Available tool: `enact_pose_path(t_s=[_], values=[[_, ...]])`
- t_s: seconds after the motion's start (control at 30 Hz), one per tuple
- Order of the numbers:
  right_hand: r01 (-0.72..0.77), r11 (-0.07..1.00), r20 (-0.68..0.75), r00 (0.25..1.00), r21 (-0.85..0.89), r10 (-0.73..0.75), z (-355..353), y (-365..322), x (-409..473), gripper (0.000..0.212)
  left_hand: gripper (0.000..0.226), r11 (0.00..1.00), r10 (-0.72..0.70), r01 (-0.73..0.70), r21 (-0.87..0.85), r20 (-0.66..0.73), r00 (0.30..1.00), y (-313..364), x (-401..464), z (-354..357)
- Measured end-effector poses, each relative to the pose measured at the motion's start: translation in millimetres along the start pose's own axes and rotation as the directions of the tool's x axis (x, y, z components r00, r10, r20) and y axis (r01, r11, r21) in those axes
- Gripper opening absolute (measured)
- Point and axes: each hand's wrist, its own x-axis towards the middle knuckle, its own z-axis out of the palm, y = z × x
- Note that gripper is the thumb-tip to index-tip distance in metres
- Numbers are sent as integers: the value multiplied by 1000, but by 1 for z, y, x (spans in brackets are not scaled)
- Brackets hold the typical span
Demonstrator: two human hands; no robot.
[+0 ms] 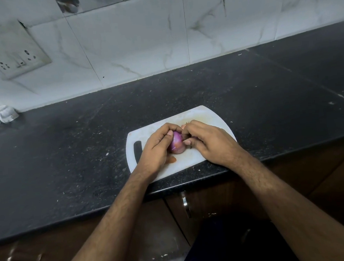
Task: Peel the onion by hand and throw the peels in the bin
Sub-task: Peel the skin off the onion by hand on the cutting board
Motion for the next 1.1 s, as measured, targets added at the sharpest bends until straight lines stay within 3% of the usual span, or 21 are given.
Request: enact_pose_path(t_s=[0.17, 0.27, 0.5, 0.77, 0.87, 1.0, 1.1], values=[[-48, 998, -15, 999, 45, 49, 1, 1, 0, 8, 36, 1000, 9, -9, -9, -7, 1000, 0, 0, 0], [-16, 999, -25, 1000, 52, 17, 0, 0, 0, 20, 35, 1000, 8, -7, -19, 8, 1000, -1, 1, -1], [120, 986, -15, 992, -118, -123, 3, 1, 0, 11, 32, 1000, 23, -23, -2, 40, 999, 2, 0, 1], [24, 988, 21, 1000, -153, -21, 3, 2, 2, 21, 37, 999, 38, -38, 3, 24, 999, 1, 0, 1], [-12, 994, 9, 1000, -105, 13, 2, 2, 1, 16, 36, 999, 28, -28, -18, -3, 1000, 1, 1, 1], [-23, 1000, -21, 1000, -4, 22, 0, -2, -1, 16, 37, 1000, 20, -20, 1, -22, 1000, 1, 0, 1], [21, 998, 10, 1000, -51, -21, 0, -6, -1, 23, 34, 1000, 10, -10, 19, -14, 1000, 3, -1, 1]])
